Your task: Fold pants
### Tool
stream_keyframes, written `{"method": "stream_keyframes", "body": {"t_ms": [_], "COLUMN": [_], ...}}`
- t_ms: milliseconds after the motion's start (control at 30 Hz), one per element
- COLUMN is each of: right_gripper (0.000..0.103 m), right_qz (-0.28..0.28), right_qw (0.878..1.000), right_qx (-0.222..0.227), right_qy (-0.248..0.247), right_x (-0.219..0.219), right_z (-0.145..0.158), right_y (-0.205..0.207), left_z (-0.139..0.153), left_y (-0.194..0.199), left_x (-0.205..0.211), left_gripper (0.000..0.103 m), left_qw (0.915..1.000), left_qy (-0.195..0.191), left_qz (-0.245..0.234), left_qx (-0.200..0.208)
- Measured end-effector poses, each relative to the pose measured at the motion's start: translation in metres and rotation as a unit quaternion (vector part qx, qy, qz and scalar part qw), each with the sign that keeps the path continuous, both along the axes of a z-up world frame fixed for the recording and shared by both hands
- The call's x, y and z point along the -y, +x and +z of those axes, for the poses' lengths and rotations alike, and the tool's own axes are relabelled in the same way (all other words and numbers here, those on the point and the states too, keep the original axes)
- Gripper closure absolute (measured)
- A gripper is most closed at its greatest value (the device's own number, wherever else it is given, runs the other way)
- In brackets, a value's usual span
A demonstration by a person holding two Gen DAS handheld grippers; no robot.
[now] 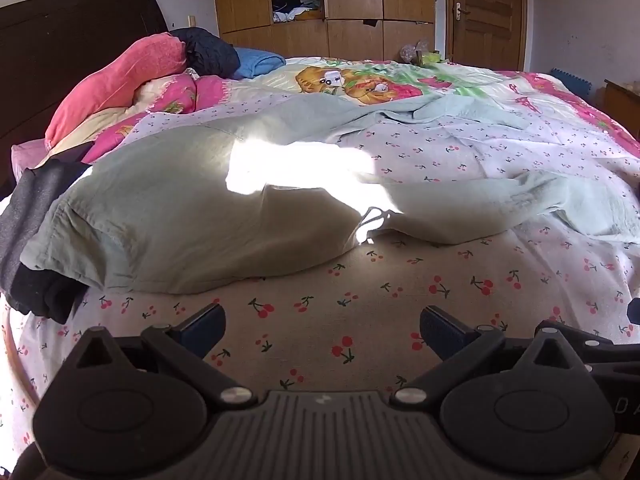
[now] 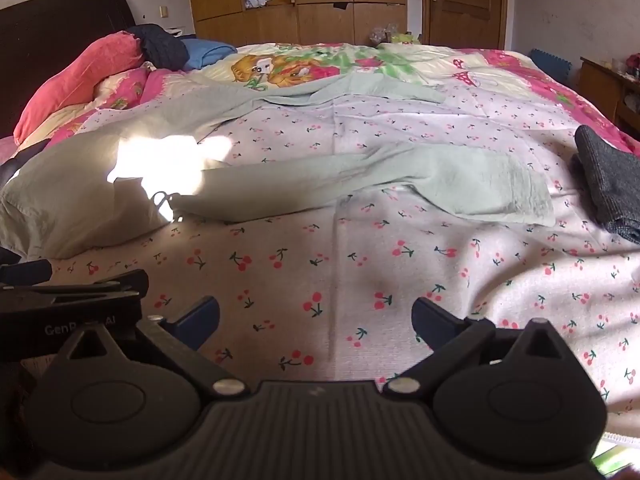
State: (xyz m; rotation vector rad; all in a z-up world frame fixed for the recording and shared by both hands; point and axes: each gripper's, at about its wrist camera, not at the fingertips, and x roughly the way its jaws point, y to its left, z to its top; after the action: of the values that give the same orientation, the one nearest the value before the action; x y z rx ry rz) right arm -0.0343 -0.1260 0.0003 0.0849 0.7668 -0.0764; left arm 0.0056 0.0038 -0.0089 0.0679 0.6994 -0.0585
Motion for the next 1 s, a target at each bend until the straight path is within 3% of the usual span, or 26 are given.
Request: {"method": "stream_keyframes", "body": {"t_ms": [1000], "right_gripper": [0.002], "right_qz": [-0.012], "right_qw": [1.000], "right_qx": [0.005], "right_qy": [0.008], "right_x": [0.0042], "right_z": [0.0011], "right_y": [0.0004], "left_z": [-0.0005], "left_y": [-0.0033], "left_x": [0.0018], "left_gripper": [0.000], "left_qw": [1.0000], "left_qy": [0.005], "left_qz": [-0.005], "left_qx": [0.000]}}
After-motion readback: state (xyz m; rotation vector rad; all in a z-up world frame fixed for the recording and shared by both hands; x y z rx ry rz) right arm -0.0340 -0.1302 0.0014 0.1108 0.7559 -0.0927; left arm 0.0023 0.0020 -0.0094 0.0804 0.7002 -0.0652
